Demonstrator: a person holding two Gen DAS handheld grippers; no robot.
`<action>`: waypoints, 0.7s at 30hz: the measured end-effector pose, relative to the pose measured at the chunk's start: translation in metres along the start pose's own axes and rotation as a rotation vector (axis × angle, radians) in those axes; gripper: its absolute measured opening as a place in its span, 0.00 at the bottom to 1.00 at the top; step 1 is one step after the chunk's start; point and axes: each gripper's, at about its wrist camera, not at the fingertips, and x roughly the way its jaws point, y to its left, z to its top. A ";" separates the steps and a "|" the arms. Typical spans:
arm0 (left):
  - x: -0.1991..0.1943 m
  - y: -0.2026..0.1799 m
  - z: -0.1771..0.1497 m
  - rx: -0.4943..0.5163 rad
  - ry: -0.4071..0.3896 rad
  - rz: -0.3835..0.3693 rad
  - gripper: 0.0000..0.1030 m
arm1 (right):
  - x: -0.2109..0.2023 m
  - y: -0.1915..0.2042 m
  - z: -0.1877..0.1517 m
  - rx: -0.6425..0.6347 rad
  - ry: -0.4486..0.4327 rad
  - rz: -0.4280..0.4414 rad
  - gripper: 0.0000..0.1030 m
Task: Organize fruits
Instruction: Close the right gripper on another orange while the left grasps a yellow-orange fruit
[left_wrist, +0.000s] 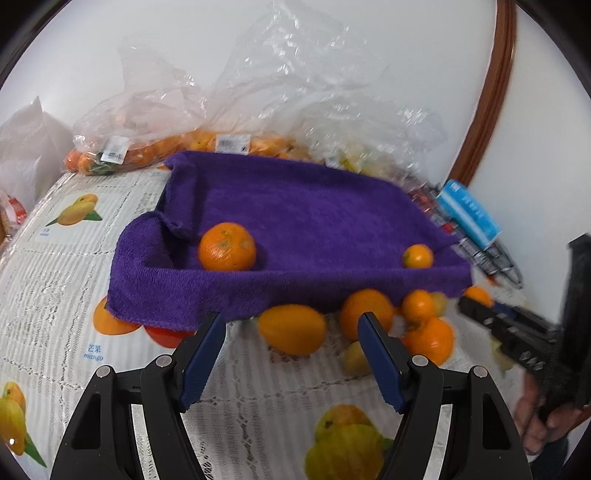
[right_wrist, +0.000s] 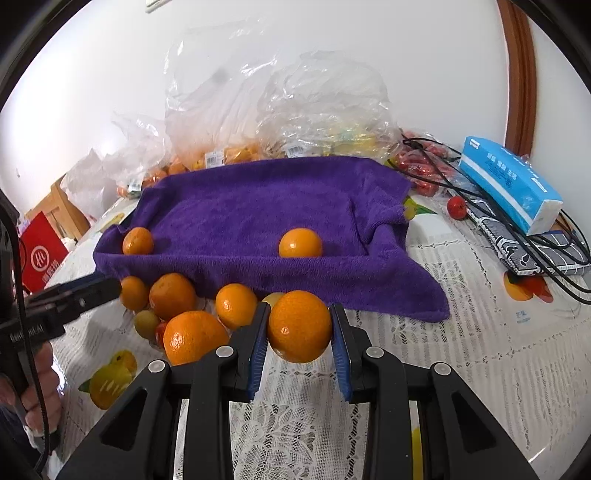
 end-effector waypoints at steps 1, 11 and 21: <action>0.004 0.000 0.000 0.001 0.017 0.004 0.70 | 0.000 -0.001 0.000 0.004 -0.002 0.000 0.31; 0.030 -0.014 0.005 0.072 0.110 0.061 0.50 | 0.002 -0.004 0.001 0.036 0.003 -0.004 0.31; 0.034 -0.018 0.008 0.100 0.118 0.093 0.46 | 0.004 -0.003 0.000 0.033 0.011 -0.008 0.31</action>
